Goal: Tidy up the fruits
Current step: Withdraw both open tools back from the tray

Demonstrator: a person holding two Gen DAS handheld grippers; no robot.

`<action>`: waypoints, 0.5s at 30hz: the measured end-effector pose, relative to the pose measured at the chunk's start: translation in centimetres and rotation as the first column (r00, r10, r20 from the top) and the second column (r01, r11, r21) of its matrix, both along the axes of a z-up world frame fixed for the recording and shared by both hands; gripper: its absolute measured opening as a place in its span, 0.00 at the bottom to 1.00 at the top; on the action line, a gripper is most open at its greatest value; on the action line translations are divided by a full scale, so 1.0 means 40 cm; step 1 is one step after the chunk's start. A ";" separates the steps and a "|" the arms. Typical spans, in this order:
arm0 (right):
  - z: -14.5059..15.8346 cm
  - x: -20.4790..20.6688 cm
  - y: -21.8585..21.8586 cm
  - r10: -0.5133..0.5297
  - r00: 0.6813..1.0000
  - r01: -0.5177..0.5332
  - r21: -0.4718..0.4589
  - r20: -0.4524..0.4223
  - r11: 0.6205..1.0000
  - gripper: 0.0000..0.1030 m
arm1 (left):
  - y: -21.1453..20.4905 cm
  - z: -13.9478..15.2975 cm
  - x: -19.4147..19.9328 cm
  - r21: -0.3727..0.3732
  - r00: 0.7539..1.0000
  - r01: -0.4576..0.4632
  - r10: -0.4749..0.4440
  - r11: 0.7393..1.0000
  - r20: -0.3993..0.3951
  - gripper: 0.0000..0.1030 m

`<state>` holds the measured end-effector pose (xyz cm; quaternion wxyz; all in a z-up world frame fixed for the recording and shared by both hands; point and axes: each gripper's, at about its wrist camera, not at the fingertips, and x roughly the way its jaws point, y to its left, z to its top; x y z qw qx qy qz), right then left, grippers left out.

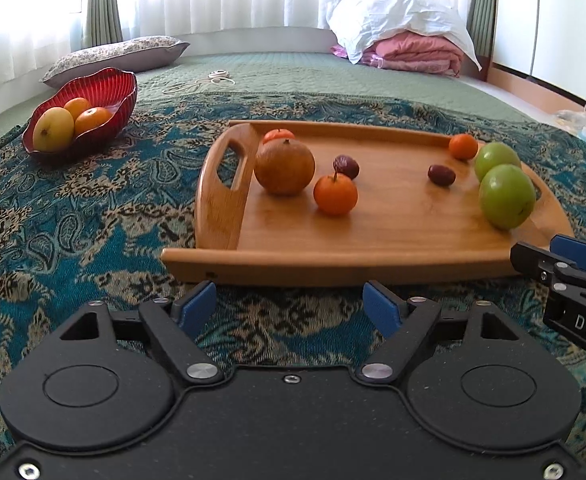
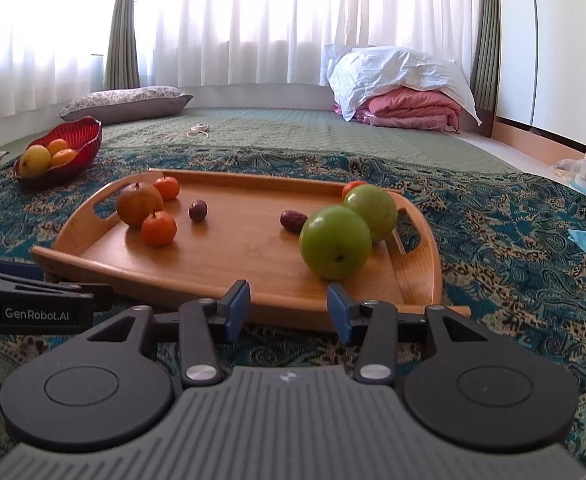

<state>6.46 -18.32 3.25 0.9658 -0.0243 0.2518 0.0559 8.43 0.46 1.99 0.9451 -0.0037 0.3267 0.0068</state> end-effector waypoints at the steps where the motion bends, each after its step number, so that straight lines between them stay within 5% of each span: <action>1: -0.007 -0.001 0.001 0.002 1.000 -0.002 -0.005 -0.004 1.000 0.60 | -0.001 -0.003 -0.001 0.001 1.000 -0.001 0.001 1.000 -0.003 0.77; 8: -0.049 0.001 0.005 -0.009 1.000 0.008 -0.034 -0.030 0.999 0.63 | 0.001 -0.026 0.002 0.009 1.000 -0.012 0.012 1.000 -0.007 0.80; 15: -0.070 0.017 0.016 -0.012 0.998 0.009 -0.054 -0.065 0.999 0.76 | -0.007 -0.038 0.014 0.028 1.000 -0.007 0.007 1.000 -0.010 0.90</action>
